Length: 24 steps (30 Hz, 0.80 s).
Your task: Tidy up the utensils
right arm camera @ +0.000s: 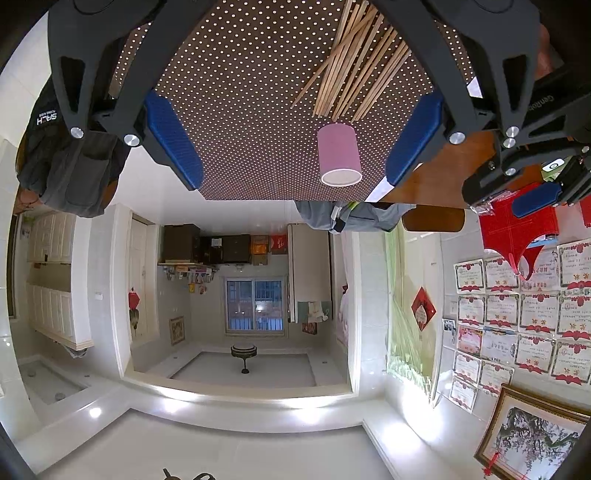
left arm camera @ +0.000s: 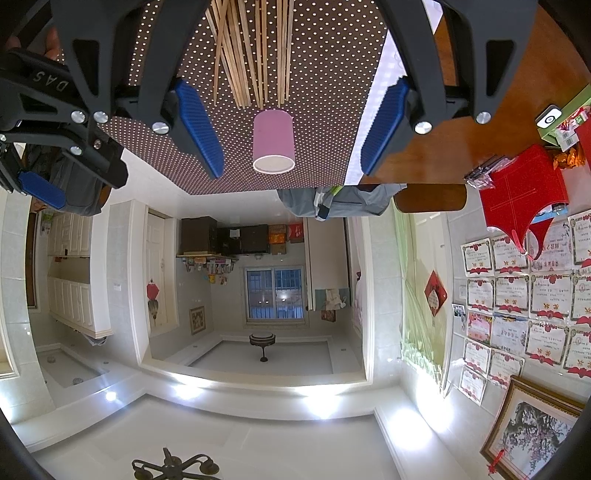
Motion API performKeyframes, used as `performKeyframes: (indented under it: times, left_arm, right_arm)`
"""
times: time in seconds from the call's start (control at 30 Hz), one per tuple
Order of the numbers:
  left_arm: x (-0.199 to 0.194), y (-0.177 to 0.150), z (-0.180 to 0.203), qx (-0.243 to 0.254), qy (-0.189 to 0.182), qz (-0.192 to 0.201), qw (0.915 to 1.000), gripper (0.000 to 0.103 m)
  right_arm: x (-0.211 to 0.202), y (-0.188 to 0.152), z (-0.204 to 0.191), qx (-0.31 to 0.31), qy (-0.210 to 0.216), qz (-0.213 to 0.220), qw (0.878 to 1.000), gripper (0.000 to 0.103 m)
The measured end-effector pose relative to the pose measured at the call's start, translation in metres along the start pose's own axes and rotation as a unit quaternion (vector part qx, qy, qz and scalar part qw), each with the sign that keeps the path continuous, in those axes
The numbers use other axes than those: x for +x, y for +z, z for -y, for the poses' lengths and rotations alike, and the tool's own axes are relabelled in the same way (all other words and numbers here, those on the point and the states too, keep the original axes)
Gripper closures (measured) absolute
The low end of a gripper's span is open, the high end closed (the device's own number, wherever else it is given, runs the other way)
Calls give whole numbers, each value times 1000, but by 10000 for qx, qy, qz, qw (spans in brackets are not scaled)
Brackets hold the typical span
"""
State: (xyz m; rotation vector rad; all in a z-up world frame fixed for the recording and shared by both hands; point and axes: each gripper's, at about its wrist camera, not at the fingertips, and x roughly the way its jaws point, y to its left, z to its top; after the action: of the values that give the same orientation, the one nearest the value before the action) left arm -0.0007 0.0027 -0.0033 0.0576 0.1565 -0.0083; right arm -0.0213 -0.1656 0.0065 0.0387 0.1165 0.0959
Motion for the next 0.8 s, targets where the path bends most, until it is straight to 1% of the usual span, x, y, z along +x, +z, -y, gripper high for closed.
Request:
performKeyframes:
  times: [0.03,0.07,0.8]
  left_arm:
    - [0,0,0,1,0,-2,10000,28]
    - [8,-6,1,4,3,-16,10000,28]
    - [11,-8,1,9,2,-45,10000,28]
  right_arm:
    - [1,0,0,0,-1,-6,10000,6]
    - [1,-1,0,2,0,-8,10000,6]
    - [4,-6,2,41,21,-87,10000,6]
